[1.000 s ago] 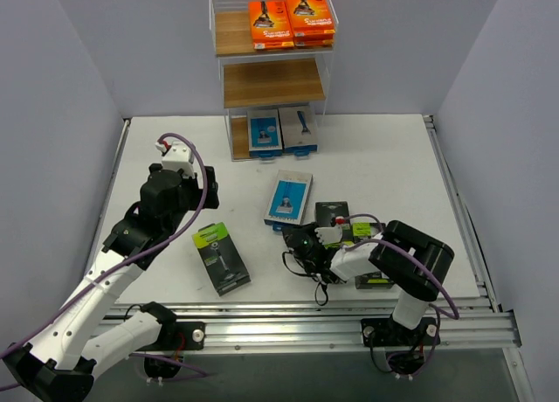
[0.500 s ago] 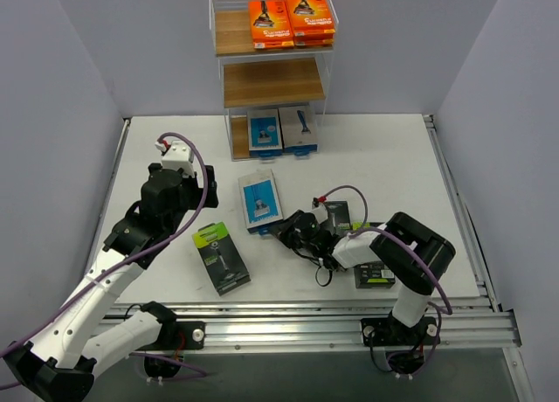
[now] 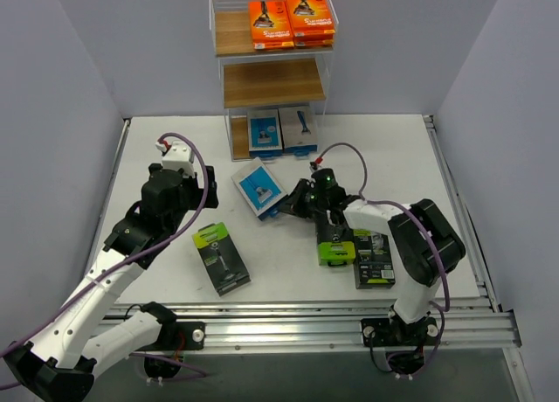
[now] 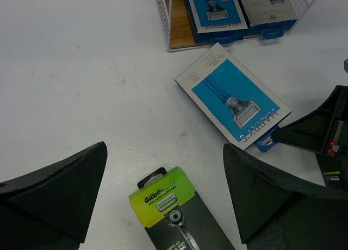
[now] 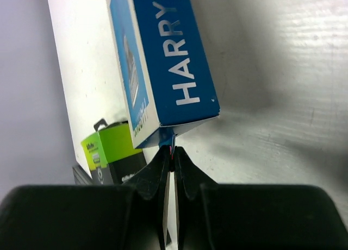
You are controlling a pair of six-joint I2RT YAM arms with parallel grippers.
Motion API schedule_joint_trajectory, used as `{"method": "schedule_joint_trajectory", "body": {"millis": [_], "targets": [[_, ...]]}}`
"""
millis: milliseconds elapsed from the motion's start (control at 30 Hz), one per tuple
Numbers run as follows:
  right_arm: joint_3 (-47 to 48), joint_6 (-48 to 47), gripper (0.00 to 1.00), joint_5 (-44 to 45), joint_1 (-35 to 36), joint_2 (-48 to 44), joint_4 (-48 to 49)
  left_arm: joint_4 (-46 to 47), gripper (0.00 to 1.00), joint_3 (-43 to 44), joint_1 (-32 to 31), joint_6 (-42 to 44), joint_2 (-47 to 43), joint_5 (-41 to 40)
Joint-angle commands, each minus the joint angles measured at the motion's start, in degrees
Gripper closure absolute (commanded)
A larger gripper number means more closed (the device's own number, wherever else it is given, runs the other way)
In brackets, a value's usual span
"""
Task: Place and organize the shaving razors onto the shelf
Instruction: Grab a shaving razor with the right arm
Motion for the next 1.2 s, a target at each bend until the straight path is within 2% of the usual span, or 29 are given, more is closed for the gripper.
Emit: {"method": "schedule_joint_trajectory", "body": {"millis": [0,167,433,567,600,633,700,833,967,1167], "targets": [[6.01,-11.46,1.00,-10.81,-1.37,0.58,-10.25,1.96,0.04,0.01,-0.41,0.91,-0.26,-0.91],[8.83,-14.19,1.00,-15.12,-1.38,3.13,-13.51,2.05,0.04,-0.08,-0.41,1.00,-0.26,-1.09],[7.34,-15.25,1.00,-21.10,-2.87,3.83,-12.55,2.05,0.04,0.01,-0.59,1.00,0.01,-0.56],[9.09,-16.66,0.99,-20.14,-4.71,4.10,-14.66,2.05,0.04,0.01,-0.68,1.00,0.09,-0.56],[9.88,-16.66,0.90,-19.44,-5.67,3.92,-15.09,2.05,0.04,0.01,-0.68,1.00,0.09,-0.65],[10.15,-16.48,0.77,-18.48,-6.20,3.66,-15.88,2.05,0.03,0.01,-0.59,1.00,0.09,-0.65],[10.24,-15.70,0.70,-13.74,-7.35,1.74,-16.42,2.05,0.04,0.01,-0.68,1.00,0.18,-0.65],[5.69,-10.25,0.63,-5.12,-8.93,-4.33,-12.56,2.05,0.04,0.01,-0.68,1.00,0.45,-0.65],[-0.11,-3.59,0.63,-0.37,-8.94,-11.26,-8.34,1.96,0.04,0.01,-0.68,1.09,0.53,-0.74],[-6.98,1.62,0.69,5.87,-5.69,-17.34,-5.08,2.05,0.04,-0.08,-0.68,1.17,0.27,-1.27]]}}
